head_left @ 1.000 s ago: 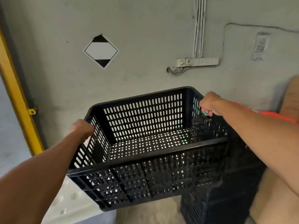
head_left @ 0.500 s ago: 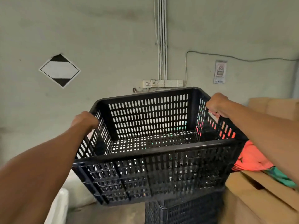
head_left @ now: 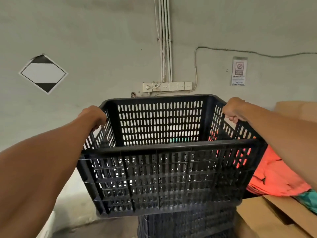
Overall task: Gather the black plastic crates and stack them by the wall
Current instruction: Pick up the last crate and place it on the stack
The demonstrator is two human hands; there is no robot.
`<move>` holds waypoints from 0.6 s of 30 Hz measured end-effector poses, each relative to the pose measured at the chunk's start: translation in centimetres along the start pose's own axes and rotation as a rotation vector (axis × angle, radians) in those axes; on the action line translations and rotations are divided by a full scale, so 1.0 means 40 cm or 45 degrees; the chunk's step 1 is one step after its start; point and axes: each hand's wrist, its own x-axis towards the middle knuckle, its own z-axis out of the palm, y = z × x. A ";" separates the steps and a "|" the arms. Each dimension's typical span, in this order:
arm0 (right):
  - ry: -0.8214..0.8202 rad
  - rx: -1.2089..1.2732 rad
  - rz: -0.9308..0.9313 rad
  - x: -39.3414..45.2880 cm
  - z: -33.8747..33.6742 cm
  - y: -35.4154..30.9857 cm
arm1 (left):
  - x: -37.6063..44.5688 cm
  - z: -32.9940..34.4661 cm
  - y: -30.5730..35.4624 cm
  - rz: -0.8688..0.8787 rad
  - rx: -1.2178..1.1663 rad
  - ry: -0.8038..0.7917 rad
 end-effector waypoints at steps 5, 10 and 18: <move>-0.149 -0.093 -0.020 0.193 0.024 -0.003 | 0.084 0.066 0.089 -0.036 0.059 -0.148; -0.239 -0.133 -0.053 0.336 0.058 -0.006 | 0.141 0.112 0.181 -0.137 0.172 -0.259; -0.418 -0.072 -0.118 0.547 0.111 0.032 | 0.188 0.214 0.268 -0.212 0.178 -0.321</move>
